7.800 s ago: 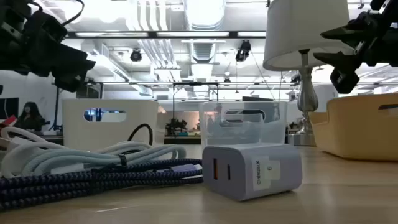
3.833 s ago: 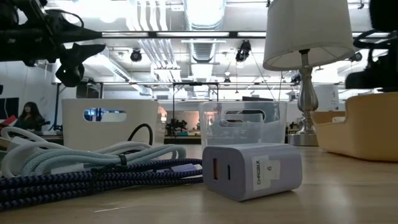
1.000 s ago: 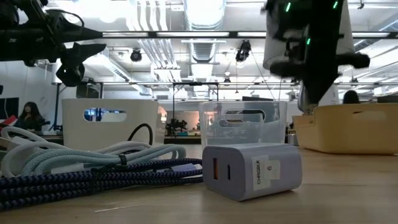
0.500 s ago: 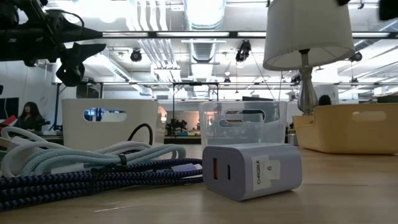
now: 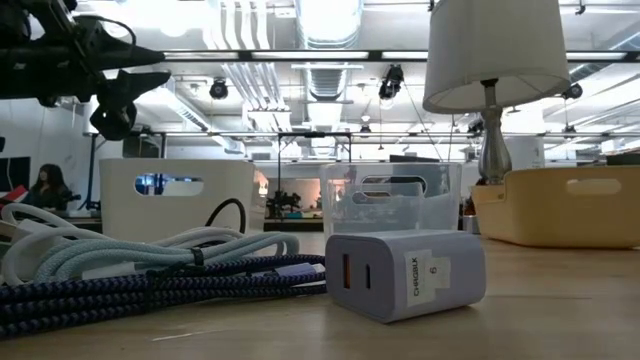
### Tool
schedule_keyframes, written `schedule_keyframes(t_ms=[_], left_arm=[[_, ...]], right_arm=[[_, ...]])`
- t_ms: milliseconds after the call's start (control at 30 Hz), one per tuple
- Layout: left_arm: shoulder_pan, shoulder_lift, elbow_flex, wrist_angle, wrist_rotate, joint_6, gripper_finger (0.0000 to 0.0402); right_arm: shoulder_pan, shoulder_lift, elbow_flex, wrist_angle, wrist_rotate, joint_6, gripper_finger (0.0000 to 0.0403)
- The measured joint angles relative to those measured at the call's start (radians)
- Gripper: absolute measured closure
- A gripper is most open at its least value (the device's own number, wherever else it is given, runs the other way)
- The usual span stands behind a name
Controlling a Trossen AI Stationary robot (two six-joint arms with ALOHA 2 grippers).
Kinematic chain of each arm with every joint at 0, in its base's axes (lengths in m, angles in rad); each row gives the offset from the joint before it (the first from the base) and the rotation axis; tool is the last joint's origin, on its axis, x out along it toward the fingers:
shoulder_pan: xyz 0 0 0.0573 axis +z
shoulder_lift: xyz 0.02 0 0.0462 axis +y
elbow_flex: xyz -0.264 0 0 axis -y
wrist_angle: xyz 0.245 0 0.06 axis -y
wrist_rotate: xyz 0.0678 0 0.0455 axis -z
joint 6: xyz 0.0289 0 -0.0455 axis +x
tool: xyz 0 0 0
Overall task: Pick and place items into bin
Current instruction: Adjust the card reader box
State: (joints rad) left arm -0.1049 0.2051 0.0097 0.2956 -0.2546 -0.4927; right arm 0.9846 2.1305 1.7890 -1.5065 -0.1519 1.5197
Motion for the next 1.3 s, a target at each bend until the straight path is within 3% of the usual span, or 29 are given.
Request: schedule_keyframes(t_ms=[100, 367, 667, 767, 967, 1067, 1167, 1300], left_arm=[[0.000, 0.005, 0.000, 0.000, 0.013, 0.000, 0.0295], [0.000, 0.047, 0.000, 0.000, 0.033, 0.000, 0.0295], [0.000, 0.083, 0.000, 0.002, 0.053, -0.064, 0.0295], [0.000, 0.083, 0.000, 0.002, 0.052, -0.140, 0.0295], [0.000, 0.082, 0.000, 0.009, 0.051, -0.159, 0.0295], [0.000, 0.081, 0.006, 0.013, 0.051, -0.160, 0.0295], [0.000, 0.082, 0.009, 0.045, 0.050, -0.160, 0.0295], [0.000, 0.080, 0.010, 0.060, 0.050, -0.160, 0.0295]], right_arm=[[0.010, 0.091, 0.076, -0.010, -0.052, 0.050, 0.0195], [0.007, 0.263, 0.265, -0.066, -0.051, 0.030, 0.0195], [-0.014, 0.282, 0.297, -0.065, -0.052, 0.079, 0.0195], [-0.048, 0.236, 0.282, -0.066, -0.042, 0.176, 0.0195], [-0.086, 0.045, 0.209, -0.058, 0.116, 0.590, 0.0195], [-0.056, -0.077, 0.115, -0.042, 0.122, 0.787, 0.0195], [-0.030, -0.170, 0.005, -0.053, 0.041, 0.830, 0.0195], [-0.034, -0.274, -0.144, -0.032, 0.095, 0.804, 0.0195]])
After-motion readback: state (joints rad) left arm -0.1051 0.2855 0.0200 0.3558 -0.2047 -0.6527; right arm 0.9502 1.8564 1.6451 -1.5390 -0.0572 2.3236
